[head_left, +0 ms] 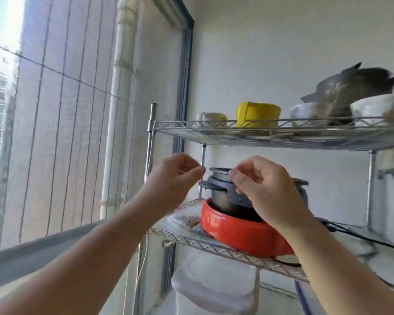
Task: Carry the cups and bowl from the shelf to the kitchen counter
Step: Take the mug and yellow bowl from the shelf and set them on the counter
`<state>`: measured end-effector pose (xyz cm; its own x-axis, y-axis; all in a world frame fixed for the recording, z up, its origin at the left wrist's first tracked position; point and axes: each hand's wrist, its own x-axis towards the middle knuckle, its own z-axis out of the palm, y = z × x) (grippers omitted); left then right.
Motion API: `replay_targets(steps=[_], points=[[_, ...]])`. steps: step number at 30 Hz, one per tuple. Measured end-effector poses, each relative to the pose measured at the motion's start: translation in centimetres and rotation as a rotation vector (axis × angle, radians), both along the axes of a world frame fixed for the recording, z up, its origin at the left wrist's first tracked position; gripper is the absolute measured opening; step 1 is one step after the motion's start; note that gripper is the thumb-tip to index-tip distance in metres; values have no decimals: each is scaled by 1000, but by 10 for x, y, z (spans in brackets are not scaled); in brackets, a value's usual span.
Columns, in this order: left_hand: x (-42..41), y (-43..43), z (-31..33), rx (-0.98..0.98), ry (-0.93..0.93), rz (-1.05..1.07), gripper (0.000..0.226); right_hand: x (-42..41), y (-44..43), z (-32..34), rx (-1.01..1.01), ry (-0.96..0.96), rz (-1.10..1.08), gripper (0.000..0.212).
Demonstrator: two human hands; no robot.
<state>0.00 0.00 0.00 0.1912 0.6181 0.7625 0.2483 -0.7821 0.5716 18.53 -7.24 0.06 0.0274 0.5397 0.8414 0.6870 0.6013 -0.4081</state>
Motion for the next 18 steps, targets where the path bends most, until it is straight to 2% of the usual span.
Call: replay_targets(steps=[4,8,11,13,16,18], points=[[9,20,57,65,6,168,14,8,14,59,73,102,-200,24],[14,52,104,108,73,269,15,10,30,102,131,75,-440,34],[16,71,135,87,57,319,15,11,42,132,64,97,-560,37],[22,80,150,36,81,338,15,11,47,146,-82,247,-482,36],[34,92,166,-103,132,336,21,16,56,164,-386,552,-175,28],[41,96,175,-182,167,324,20,22,61,173,-556,631,-40,26]])
